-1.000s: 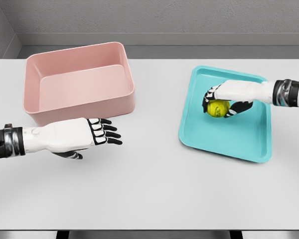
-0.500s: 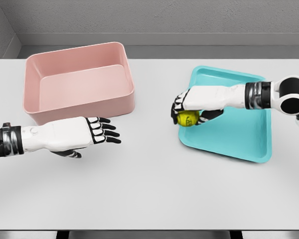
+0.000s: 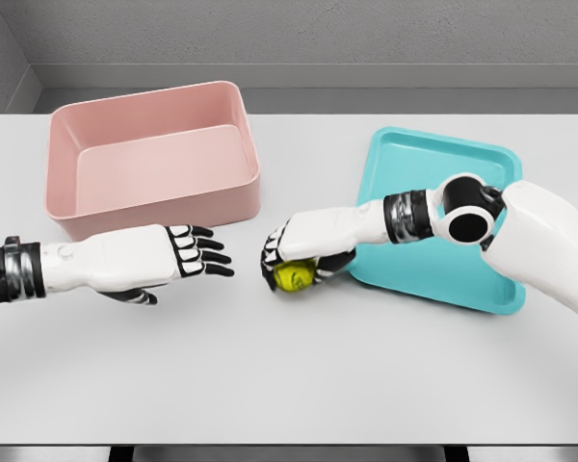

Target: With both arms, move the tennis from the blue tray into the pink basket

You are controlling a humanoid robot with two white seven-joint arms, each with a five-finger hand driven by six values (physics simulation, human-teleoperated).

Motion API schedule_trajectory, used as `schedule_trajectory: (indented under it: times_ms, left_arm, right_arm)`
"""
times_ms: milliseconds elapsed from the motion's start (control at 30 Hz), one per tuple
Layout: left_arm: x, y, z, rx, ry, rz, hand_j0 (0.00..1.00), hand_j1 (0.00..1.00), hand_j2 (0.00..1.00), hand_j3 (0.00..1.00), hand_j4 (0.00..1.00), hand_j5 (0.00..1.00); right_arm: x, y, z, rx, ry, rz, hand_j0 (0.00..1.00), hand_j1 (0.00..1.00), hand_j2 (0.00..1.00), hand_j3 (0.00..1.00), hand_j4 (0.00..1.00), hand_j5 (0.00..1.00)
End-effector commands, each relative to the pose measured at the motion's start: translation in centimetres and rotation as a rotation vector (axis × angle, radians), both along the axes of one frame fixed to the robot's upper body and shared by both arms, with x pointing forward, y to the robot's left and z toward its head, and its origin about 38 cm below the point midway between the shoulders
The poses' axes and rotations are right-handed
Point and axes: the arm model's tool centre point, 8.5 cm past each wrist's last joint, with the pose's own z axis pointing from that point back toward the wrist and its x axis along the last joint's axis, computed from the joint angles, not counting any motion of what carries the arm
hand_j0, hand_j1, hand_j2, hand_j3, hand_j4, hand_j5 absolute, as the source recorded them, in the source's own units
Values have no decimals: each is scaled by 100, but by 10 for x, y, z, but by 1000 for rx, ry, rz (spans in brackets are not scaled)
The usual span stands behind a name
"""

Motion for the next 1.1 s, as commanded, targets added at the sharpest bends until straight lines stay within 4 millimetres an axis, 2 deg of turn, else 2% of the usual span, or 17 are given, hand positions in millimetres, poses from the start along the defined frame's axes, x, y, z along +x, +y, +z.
schedule_trajectory:
  times_ms: [0,200,400,433,467,500,533,633,733,867,933,1067]
  left_arm:
    - [0,0,1,-6,1,2,100,100,100,100,100,100]
    - [0,1,0,-4,4,3,100,100,100,100,100,100]
    - [0,2,0,0,4,5,100,100,100,100,100,100]
    - [0,4,1,4,4,8,100,100,100,100,100,100]
    - [-1,5,1,6,3,9,100,100,100,100,100,100]
    - [0,7,1,10,2,14,100,100,100,100,100,100]
    - [0,7,2,11,2,13,100,100,100,100,100,100]
    - [0,15,5,29,-6,27,100,100,100,100,100,100]
    - [0,16,7,23,-11,30,100,100,100,100,100,100]
    - [2,14,9,2,-15,30,100,100,100,100,100,100]
    - [2,3,9,-49,-22,15,100,100,100,100,100,100]
    - [0,-15,-1,-81,1,-17,100,100,100,100,100,100]
  right_arm:
    - [1,12,-9,-1,30,-10,52,52,52,52,52,52]
    - [4,28,-22,-18,59,-18,53,53,53,53,53,53]
    - [-2,40,-24,-29,61,18,54,54,54,54,54,54]
    - [-2,40,-24,-30,61,18,57,57,57,57,57,57]
    - [-1,39,-24,-29,61,14,66,66,66,66,66,66]
    - [0,38,-24,-25,61,7,96,96,96,96,96,96]
    - [0,36,-24,-29,61,2,100,100,100,100,100,100]
    - [1,33,-23,-30,58,-1,100,100,100,100,100,100]
    - [5,23,-20,-36,48,-11,100,100,100,100,100,100]
    - [15,-3,2,-41,-5,-10,100,100,100,100,100,100]
    - [25,-28,16,-64,-39,-50,100,100,100,100,100,100]
    - [44,-100,51,-130,-118,-184,100,100,100,100,100,100]
